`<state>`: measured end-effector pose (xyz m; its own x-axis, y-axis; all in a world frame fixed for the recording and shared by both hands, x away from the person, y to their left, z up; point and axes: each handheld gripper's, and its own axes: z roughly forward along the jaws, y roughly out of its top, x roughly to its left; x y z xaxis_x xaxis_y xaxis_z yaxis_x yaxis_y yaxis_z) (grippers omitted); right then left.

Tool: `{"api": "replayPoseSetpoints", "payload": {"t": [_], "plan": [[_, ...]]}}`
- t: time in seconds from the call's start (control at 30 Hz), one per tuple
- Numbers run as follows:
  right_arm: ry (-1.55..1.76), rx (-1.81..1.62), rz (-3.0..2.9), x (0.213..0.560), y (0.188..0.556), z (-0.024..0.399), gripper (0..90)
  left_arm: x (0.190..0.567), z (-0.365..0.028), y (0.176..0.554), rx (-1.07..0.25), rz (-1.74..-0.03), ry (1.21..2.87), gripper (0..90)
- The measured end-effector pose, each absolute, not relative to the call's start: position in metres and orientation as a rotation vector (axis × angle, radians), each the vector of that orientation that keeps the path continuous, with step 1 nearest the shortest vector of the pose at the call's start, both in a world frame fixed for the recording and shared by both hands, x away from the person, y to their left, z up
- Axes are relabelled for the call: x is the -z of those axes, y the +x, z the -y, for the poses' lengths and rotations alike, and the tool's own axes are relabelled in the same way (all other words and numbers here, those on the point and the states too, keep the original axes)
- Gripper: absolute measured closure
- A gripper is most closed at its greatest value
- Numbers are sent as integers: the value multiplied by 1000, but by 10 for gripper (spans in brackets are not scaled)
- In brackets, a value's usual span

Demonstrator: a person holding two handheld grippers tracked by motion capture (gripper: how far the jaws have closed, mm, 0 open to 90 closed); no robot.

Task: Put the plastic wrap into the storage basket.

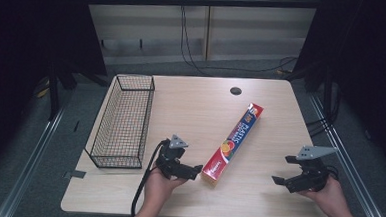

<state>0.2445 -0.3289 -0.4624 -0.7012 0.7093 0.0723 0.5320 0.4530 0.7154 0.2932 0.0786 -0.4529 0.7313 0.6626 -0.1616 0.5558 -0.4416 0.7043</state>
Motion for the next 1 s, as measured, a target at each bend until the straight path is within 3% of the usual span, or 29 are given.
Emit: {"api": "replayPoseSetpoints", "payload": {"t": [0.43,1.0], "plan": [[1087,-1067,-2451,459,241,329,50,436,-50,301,-131,-874,2173,87],[1078,-1048,-2470,458,242,329,68,419,13,332,-81,-847,2215,181]]}}
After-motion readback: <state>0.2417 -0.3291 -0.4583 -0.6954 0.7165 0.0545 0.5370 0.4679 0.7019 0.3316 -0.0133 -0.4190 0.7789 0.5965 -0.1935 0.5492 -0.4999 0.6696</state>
